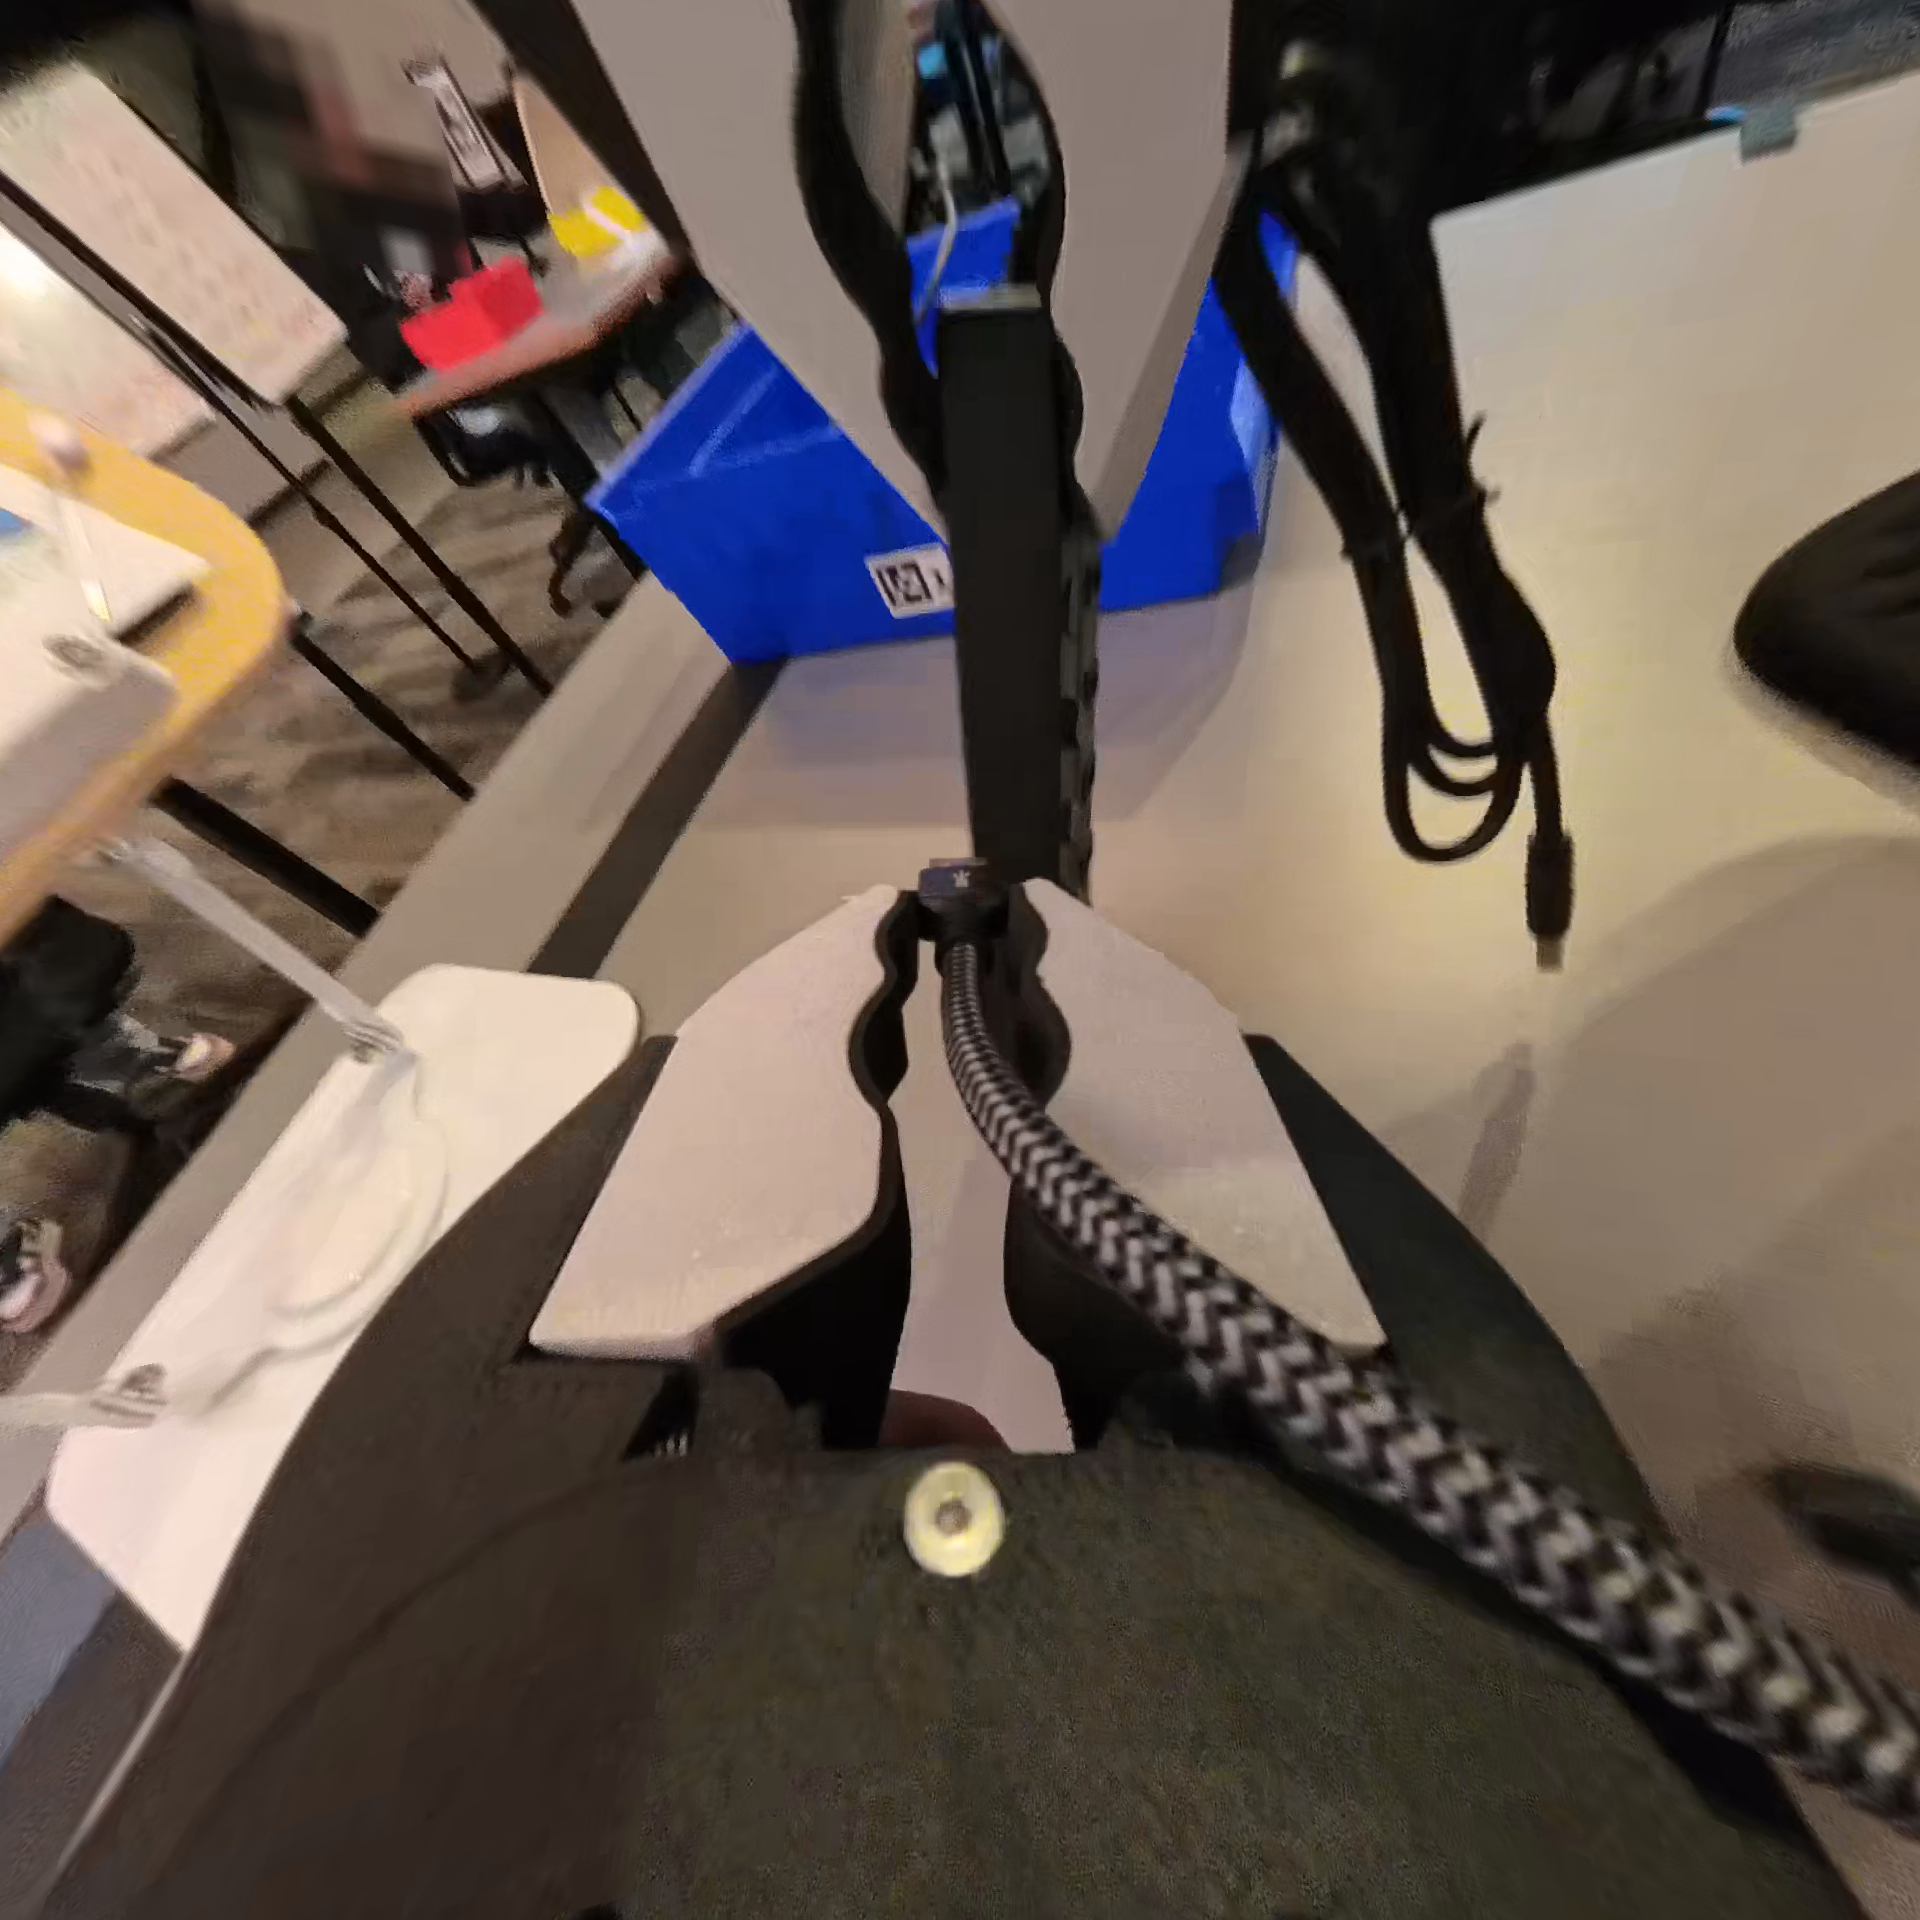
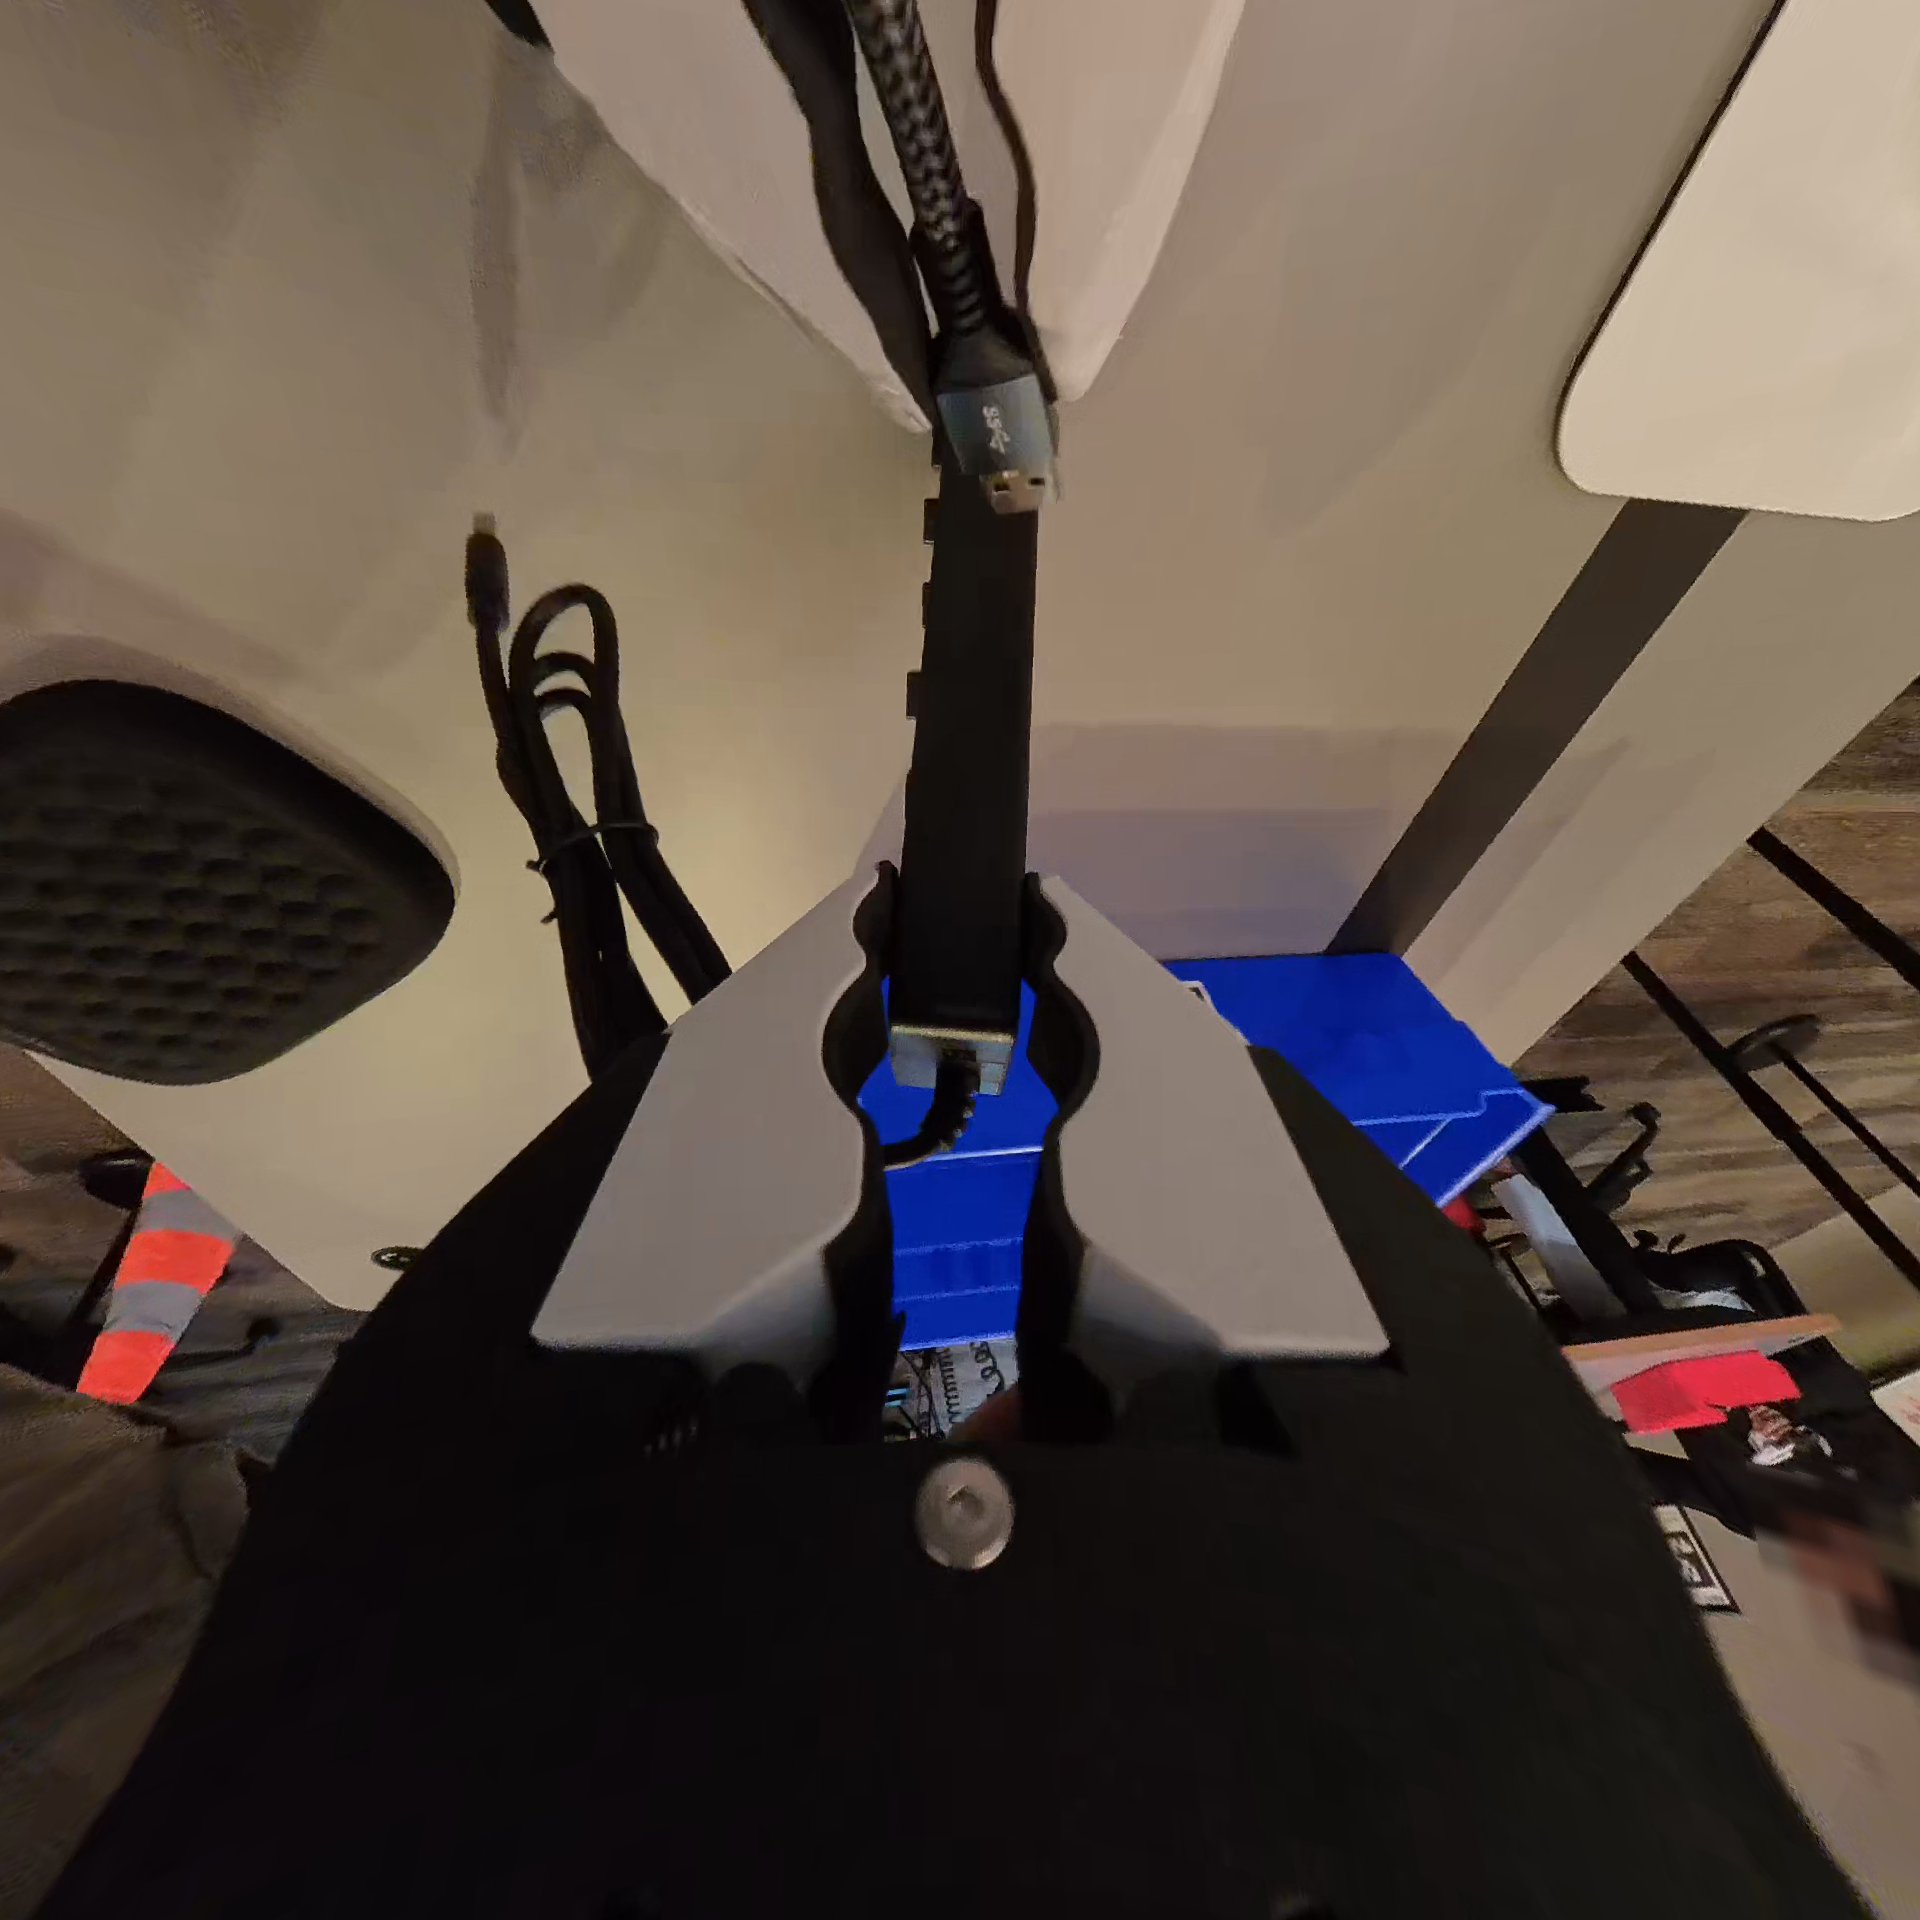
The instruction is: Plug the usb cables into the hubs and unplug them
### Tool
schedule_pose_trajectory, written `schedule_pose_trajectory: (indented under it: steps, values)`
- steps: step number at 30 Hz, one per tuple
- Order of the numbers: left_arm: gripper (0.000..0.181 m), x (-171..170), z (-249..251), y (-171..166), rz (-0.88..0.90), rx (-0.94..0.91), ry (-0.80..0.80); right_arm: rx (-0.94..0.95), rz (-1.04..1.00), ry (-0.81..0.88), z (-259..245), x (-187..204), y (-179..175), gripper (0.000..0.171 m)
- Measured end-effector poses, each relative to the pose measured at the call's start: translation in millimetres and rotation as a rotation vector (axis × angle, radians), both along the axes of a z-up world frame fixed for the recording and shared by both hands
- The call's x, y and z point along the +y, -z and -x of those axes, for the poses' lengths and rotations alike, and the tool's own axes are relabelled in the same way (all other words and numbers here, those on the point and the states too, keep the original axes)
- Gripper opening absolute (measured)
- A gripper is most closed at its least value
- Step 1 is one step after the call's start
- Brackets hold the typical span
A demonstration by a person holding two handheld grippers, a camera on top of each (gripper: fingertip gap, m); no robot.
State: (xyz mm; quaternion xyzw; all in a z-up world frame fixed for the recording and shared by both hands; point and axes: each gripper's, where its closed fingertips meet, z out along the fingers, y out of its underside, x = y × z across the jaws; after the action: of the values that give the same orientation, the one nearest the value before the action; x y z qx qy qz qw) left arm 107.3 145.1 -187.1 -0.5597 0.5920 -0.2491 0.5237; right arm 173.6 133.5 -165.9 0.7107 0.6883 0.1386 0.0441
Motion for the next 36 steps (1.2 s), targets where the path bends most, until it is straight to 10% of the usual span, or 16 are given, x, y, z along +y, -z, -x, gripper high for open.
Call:
schedule_pose_trajectory:
  steps: [10,25,36]
  values:
    - [0.016,32.4,9.5,-5.8,-0.03,-0.035,-0.186,0.092,0.002,-0.09,26.3,-20.2,3.6,0.021]
    - [0.016,1.7,-9.4,49.7,-0.014,0.245,-0.027,0.826,-0.083,0.305,3.1,-44.4,88.0,0.021]
    - [0.017,-0.4,-13.4,58.7,-0.068,0.289,-0.039,0.935,-0.165,0.5,-18.1,-53.5,117.3,0.05]
